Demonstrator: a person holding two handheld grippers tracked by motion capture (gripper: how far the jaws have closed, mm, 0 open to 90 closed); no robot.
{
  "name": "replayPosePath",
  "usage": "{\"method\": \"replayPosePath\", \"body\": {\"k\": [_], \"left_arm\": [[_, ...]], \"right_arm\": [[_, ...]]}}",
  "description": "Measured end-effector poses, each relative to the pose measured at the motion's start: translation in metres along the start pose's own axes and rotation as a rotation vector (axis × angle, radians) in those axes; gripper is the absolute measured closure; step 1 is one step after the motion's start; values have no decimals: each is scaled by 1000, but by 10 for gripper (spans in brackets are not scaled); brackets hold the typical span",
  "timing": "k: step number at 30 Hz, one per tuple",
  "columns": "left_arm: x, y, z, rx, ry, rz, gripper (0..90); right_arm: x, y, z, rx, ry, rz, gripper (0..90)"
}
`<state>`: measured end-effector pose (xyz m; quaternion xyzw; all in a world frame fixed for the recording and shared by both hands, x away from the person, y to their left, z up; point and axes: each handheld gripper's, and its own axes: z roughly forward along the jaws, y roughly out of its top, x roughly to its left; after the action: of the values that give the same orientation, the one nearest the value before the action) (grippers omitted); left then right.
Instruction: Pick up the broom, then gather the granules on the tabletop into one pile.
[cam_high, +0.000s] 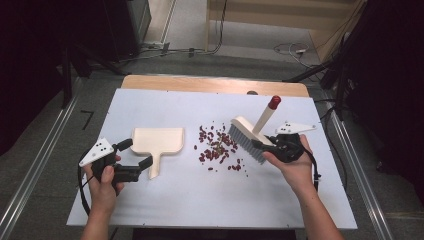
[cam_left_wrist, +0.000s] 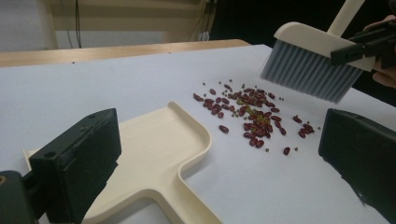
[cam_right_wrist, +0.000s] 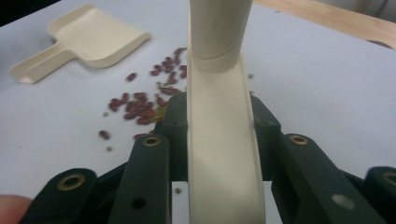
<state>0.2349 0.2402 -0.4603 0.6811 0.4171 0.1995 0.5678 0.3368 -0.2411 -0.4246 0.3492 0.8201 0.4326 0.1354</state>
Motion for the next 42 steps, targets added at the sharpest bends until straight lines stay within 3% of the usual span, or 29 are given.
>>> {"method": "replayPosePath", "body": {"k": [6, 12, 17, 21, 23, 25, 28, 31, 37, 42], "left_arm": [[0, -2, 0, -4, 20, -5, 0], [-2, -6, 3, 22, 34, 5, 0], [-1, -7, 2, 14, 35, -2, 0], [-2, -6, 2, 14, 32, -1, 0], [-2, -6, 3, 18, 29, -2, 0], [-1, -6, 3, 13, 27, -5, 0], [-1, -6, 3, 16, 24, -4, 0], [0, -7, 3, 20, 23, -6, 0], [0, -8, 4, 31, 20, -8, 0], [-1, -8, 5, 30, 17, -11, 0]], "right_arm": [[-21, -3, -3, -13, -122, 38, 658], [-36, 5, 9, -11, -188, 48, 658], [-42, 21, 28, 11, -227, -25, 659], [-50, 36, 45, 28, -192, -59, 659], [-53, 41, 56, 33, -197, -113, 659], [-56, 44, 67, 46, -201, -129, 659], [-60, 42, 81, 24, -226, -230, 659], [-62, 43, 91, 49, -240, -274, 659], [-53, 37, 98, 82, -156, -282, 659], [-44, 27, 98, 100, -90, -260, 658]]}}
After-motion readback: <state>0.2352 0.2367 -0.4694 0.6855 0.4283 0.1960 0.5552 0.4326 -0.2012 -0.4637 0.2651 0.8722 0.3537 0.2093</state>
